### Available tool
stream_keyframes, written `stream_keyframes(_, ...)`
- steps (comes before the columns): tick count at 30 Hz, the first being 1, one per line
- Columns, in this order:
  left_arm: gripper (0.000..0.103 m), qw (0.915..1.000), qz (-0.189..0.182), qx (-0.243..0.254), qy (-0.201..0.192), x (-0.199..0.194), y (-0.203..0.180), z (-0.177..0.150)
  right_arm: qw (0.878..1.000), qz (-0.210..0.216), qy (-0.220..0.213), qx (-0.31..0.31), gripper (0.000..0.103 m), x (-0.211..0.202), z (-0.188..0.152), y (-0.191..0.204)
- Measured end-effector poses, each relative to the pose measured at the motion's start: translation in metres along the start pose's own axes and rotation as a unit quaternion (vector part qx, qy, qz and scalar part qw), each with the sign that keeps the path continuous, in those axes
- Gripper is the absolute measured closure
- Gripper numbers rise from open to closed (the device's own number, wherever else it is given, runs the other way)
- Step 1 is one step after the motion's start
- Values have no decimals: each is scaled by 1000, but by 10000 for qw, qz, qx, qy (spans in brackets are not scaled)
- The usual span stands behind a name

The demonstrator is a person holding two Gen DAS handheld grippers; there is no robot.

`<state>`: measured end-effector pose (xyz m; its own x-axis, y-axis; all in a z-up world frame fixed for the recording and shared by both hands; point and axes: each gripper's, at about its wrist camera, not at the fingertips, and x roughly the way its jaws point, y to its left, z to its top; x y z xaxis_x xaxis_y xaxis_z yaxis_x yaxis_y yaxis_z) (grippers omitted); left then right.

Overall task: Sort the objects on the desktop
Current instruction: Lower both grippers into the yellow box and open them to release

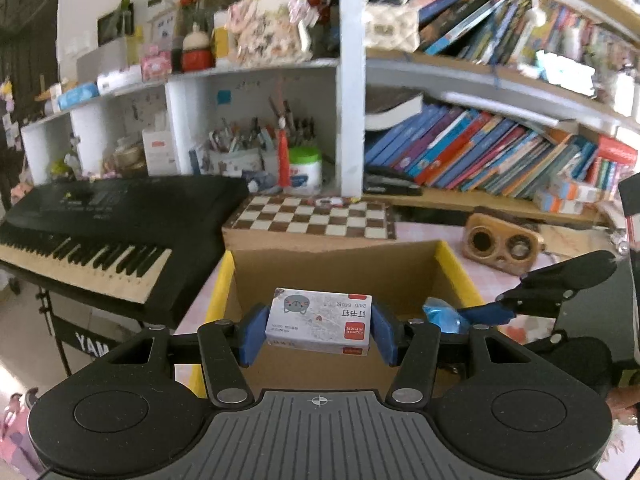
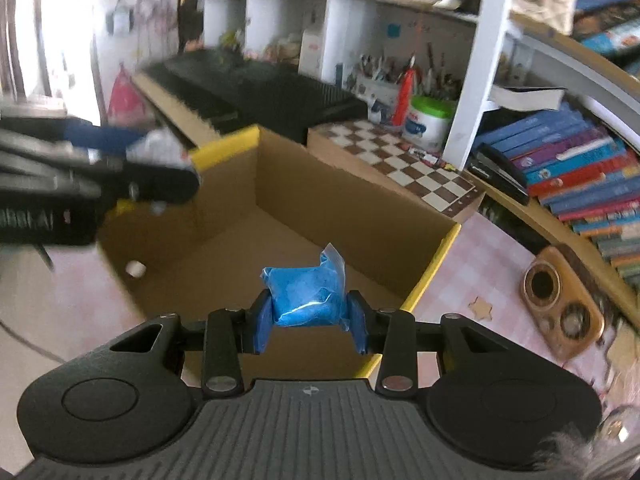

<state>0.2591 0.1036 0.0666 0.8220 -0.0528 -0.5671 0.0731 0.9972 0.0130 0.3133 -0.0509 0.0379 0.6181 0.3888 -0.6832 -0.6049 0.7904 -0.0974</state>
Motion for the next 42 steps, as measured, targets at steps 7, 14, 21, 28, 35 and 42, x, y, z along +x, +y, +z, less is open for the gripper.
stream_keyframes(7,49,9965,-129,269,777,64,-4,5,9934,-60,503,-1030,67,55,16,-12)
stream_keyframes(14,49,9852,-195,438,1645,112,0,-5,9715,-26,926,-2181,67,96,22,-2)
stream_keyframes(21,47,9700,-286,347,2388,133,2,-5,9398,39,1533,-3055,67,127,29,9)
stream_keyframes(28,46,9633,-437,205,2639,138,7,-6,9274,527,2100,-3052,67,139,29,10)
stream_keyframes(35,34,9712,-285,88,2364,129,8,-4,9359,708,1933,-2859,43,132,31,6)
stream_keyframes(42,18,9873,-64,-14,1586,98,7,2,9681,678,1362,-1991,42,97,37,-9)
